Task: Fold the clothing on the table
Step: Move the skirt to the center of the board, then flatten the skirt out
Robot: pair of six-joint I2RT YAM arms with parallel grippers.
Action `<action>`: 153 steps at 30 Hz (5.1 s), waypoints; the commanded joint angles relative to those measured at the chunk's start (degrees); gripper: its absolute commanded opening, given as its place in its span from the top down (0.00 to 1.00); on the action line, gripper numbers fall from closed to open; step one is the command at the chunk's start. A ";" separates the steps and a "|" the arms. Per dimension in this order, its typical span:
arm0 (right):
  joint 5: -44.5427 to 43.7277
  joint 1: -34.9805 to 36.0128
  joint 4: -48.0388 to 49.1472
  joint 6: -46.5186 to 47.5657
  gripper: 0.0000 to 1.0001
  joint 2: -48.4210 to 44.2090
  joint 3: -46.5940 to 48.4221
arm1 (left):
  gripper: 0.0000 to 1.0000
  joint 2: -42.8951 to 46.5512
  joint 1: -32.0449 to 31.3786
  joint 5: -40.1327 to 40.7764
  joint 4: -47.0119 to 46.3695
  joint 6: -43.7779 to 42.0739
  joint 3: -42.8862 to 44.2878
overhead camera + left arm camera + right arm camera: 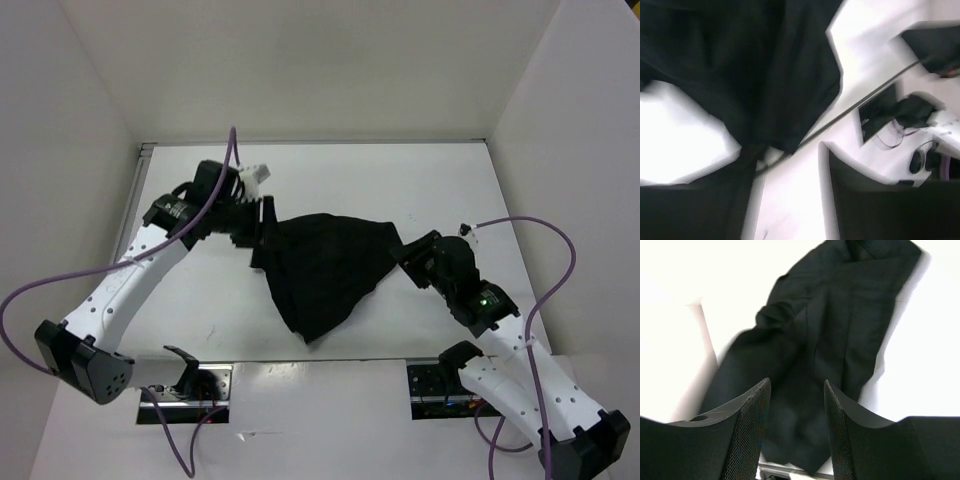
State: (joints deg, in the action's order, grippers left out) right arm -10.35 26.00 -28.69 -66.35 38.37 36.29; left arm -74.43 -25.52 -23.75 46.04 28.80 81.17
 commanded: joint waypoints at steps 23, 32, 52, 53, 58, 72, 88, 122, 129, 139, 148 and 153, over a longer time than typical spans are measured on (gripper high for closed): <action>2.52 -6.23 -1.72 20.99 0.47 50.47 30.40 | 0.00 -22.69 -1.20 16.36 -14.66 -10.78 17.01; 4.37 -4.64 -3.65 19.94 0.52 58.30 31.65 | 0.00 -19.26 -0.15 19.35 -16.33 -10.78 10.43; -6.16 3.35 -10.68 20.11 1.00 57.62 41.20 | 0.00 -16.97 1.00 17.77 -18.53 -9.72 6.81; -7.04 3.88 -11.64 20.12 1.00 56.39 42.53 | 0.00 -16.45 1.52 17.77 -18.53 -9.72 6.81; -8.11 4.50 -14.46 22.49 1.00 53.21 51.40 | 0.00 -15.92 2.05 18.83 -18.53 -9.20 6.29; 1.77 7.40 -0.30 36.56 1.00 45.60 66.47 | 0.00 -15.39 8.90 18.31 -19.59 -4.98 3.39; -9.44 -29.77 -25.20 20.20 0.51 13.32 30.59 | 0.00 -21.97 8.30 5.66 -21.78 -7.34 3.64; 3.93 -23.54 -13.33 23.02 0.47 24.04 28.39 | 0.98 -54.25 -10.17 0.69 -22.77 -7.97 22.46; 5.08 -23.54 -12.10 23.54 0.47 24.03 26.03 | 1.00 -31.15 -3.84 5.02 -19.87 -6.90 0.77; 9.29 -22.40 -8.68 25.82 0.47 30.70 26.46 | 0.22 -9.78 -5.77 2.98 -4.83 -3.49 -10.26; 11.76 -14.05 -9.11 28.11 0.47 39.33 32.00 | 0.06 -20.65 -6.73 26.67 -15.79 -15.24 5.57; 11.14 -14.05 -10.50 28.64 0.47 38.01 32.00 | 0.07 -29.17 -8.14 29.38 -24.41 -30.18 9.71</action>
State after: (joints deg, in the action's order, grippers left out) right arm 1.23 11.90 -39.86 -39.16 78.24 65.28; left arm -99.39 -32.97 1.06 27.77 10.85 88.42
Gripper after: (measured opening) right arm 0.527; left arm 0.936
